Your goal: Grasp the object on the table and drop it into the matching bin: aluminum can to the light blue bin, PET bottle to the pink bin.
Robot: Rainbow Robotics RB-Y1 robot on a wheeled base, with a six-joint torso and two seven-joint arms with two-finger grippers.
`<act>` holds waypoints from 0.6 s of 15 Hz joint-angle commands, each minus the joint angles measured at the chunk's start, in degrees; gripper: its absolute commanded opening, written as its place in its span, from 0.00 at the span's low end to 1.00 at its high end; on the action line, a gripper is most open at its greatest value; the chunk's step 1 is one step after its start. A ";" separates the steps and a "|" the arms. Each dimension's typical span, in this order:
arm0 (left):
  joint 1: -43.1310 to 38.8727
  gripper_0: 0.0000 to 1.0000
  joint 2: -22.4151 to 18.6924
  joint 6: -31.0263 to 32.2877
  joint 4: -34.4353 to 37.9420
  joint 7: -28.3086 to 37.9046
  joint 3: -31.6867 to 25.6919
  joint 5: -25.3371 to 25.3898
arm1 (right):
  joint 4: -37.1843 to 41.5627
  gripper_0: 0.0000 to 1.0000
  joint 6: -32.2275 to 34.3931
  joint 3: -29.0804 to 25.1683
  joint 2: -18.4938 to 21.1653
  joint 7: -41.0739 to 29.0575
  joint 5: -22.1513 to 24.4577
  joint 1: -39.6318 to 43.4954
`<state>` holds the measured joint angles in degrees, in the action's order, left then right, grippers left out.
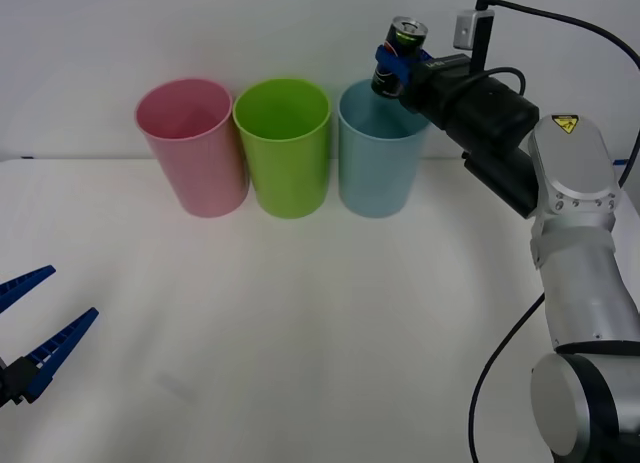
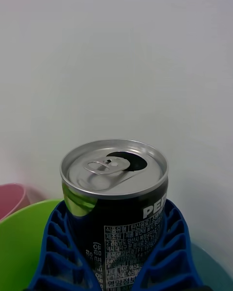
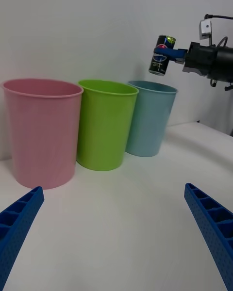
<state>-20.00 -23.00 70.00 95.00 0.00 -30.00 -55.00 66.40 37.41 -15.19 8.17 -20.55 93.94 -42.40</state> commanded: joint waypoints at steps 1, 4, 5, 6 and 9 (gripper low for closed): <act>0.00 1.00 0.00 0.00 0.00 0.00 0.00 0.00 | -0.13 0.00 -0.41 0.16 0.00 0.25 0.02 -0.05; 0.00 1.00 0.00 0.00 0.00 0.00 0.00 0.00 | -0.13 0.91 -0.41 0.25 0.00 0.86 -0.07 -0.05; 0.00 1.00 0.00 0.00 0.00 0.00 0.00 0.00 | -0.21 1.00 -0.32 0.25 0.00 1.04 -0.07 -0.05; 0.00 1.00 0.00 0.00 0.00 0.00 0.00 0.00 | -0.13 1.00 -0.32 0.25 0.00 1.56 -0.07 -0.05; 0.00 1.00 0.00 0.00 0.00 0.00 0.00 0.00 | -0.13 1.00 0.12 0.16 0.18 2.09 -0.07 -0.05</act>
<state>-20.00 -23.00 70.00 95.00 0.00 -30.00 -55.00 66.25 37.38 -15.01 8.27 -18.55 93.90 -42.45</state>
